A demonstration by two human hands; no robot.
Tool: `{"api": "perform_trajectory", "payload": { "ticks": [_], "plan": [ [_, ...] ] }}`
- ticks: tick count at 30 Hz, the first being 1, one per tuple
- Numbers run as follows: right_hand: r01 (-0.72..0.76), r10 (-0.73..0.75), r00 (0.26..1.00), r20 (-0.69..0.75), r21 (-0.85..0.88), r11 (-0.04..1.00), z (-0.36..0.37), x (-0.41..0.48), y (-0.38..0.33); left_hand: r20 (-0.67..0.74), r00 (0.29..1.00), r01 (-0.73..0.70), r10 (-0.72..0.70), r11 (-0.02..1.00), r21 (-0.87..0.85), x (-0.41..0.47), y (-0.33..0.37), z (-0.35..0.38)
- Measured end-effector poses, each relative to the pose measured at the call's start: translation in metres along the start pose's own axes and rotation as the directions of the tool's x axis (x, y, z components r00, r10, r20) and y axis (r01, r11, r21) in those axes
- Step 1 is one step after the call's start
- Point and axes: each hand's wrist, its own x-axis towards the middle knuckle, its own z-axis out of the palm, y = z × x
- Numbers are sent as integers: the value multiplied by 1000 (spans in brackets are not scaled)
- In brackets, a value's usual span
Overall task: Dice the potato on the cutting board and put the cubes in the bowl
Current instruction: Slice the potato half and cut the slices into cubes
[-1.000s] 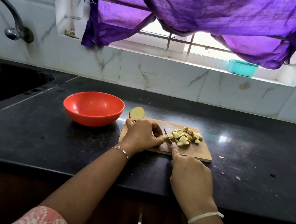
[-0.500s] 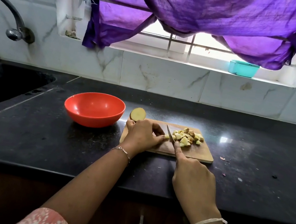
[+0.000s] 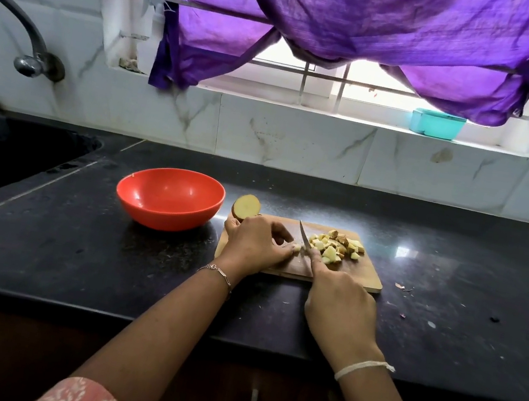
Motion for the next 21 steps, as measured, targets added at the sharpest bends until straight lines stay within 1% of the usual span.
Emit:
{"api": "perform_trajectory", "payload": {
  "ticks": [3, 5, 9, 12, 17, 21],
  "plan": [
    [-26, 29, 999, -24, 85, 996, -5, -11, 1, -11, 1000, 21, -21, 1000, -12, 1, 0, 1],
    [-13, 15, 1000, -17, 96, 995, -8, -18, -1, -16, 1000, 16, -16, 1000, 1, 1, 0, 1],
    [11, -11, 1000, 21, 35, 999, -10, -21, -6, -20, 1000, -3, 3, 1000, 3, 0, 0, 1],
    [41, -41, 999, 22, -17, 999, -11, -17, -8, -16, 1000, -25, 25, 1000, 2, 0, -1, 0],
    [96, -96, 995, 2, -34, 995, -10, -9, -7, 15, 1000, -20, 20, 1000, 2, 2, -1, -1],
    [94, -94, 996, 4, -35, 995, -8, 1, -7, 35, 999, -27, 27, 1000, -6, 2, -2, -2]
  ]
}}
